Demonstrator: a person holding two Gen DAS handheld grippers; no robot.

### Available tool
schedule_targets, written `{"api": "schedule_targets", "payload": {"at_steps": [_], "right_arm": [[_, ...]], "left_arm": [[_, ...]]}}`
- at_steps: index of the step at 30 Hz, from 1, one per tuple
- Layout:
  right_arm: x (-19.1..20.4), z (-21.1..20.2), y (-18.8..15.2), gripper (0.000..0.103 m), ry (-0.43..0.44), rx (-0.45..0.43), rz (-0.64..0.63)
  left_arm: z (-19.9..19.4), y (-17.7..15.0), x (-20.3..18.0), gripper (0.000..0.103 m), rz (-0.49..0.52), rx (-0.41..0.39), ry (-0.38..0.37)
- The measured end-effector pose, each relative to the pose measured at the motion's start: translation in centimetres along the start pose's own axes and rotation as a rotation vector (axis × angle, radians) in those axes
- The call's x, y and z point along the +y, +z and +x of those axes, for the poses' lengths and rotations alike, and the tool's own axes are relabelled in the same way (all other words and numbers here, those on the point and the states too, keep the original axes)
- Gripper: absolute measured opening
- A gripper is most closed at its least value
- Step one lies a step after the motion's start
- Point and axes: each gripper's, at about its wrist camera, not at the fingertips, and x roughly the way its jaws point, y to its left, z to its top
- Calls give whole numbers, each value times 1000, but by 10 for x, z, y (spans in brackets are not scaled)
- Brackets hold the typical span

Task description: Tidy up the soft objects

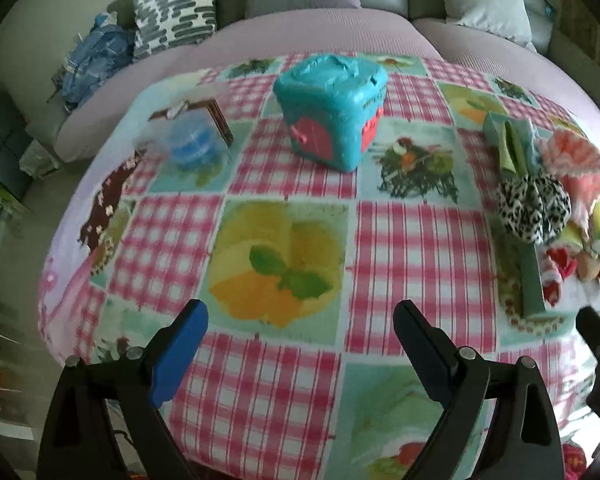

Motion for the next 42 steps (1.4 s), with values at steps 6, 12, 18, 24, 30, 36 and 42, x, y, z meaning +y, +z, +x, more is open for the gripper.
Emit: {"api": "schedule_targets", "payload": {"at_steps": [6,12,18,24,30,36,42], "right_arm": [[1,0,1,103,-7,-6,-4],[3,0,3,103,-13,-11,-14],[4,3,4,103,-25,-4,-23],[1,7,3,103,-40,14,-24],[-2,11,2,103,-44,32,-14],[-3,14,2,103,-44,45,-12],[-3,15,2,103,-45,51,-9]], "left_arm": [[-6,-1,0,94,0,3,-17],[-3,2,-1,94,6,8,-23],[4,2,-3,94,19,26,-27],[12,3,-3,94,17,43,-37],[17,3,-3,94,19,56,-43],[19,3,-3,94,20,63,-46],[20,3,-3,94,21,66,-46]]}}
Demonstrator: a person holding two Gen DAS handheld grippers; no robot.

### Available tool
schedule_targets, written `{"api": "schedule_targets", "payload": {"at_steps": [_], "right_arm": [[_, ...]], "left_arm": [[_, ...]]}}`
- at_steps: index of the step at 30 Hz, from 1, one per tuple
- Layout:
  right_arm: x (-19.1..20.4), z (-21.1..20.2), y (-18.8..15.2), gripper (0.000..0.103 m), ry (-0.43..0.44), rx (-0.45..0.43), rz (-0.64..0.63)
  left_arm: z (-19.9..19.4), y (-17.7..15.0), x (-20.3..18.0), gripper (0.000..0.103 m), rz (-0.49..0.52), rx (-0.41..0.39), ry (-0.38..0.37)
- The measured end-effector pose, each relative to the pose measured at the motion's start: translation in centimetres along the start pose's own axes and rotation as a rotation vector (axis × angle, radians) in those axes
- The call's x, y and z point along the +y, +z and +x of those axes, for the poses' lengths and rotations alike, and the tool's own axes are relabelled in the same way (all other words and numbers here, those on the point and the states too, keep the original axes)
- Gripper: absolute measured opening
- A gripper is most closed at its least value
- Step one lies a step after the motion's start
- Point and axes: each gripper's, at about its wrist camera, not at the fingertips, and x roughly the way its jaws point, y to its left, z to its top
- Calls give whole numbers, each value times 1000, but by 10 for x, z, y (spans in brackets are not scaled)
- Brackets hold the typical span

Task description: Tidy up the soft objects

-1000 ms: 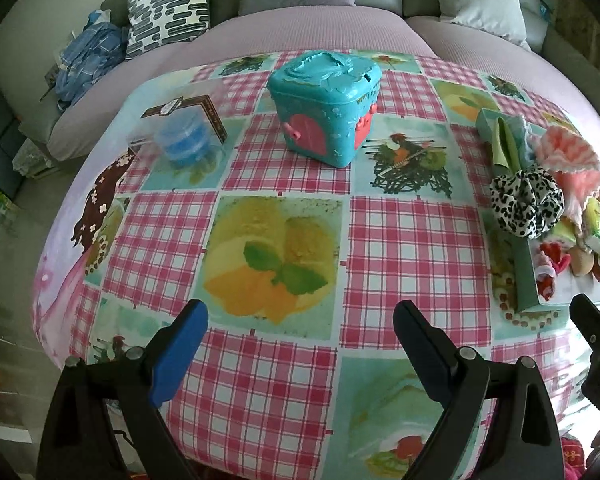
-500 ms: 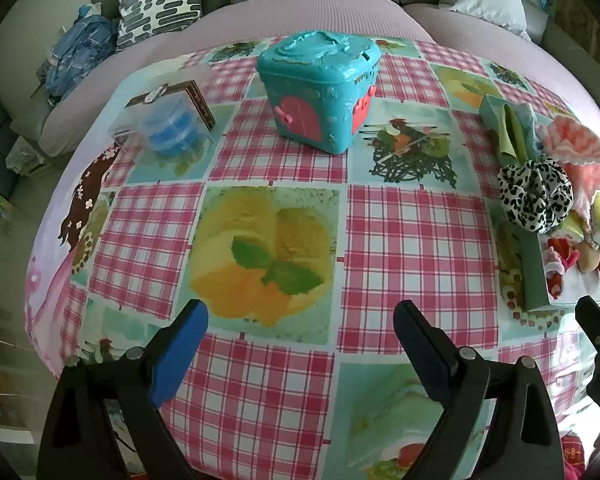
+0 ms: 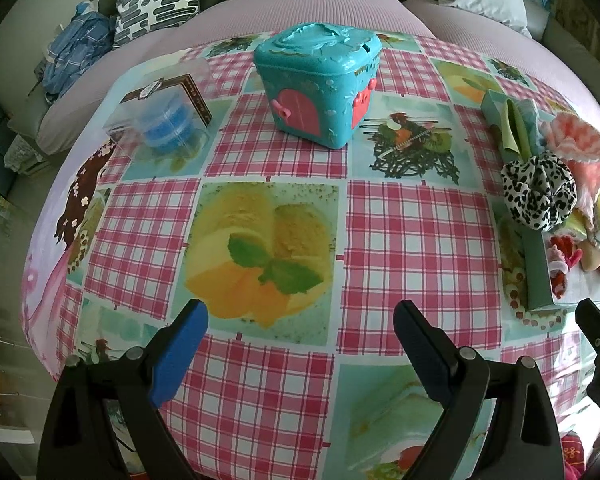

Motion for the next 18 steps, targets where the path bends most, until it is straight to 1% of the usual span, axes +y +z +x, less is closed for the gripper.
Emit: {"api": "schedule_targets", "payload": {"at_steps": [18], "right_arm": [[1,4,-1,103,-3,17,1]], "left_arm": [[4,0,1,94,8,10,2]]}}
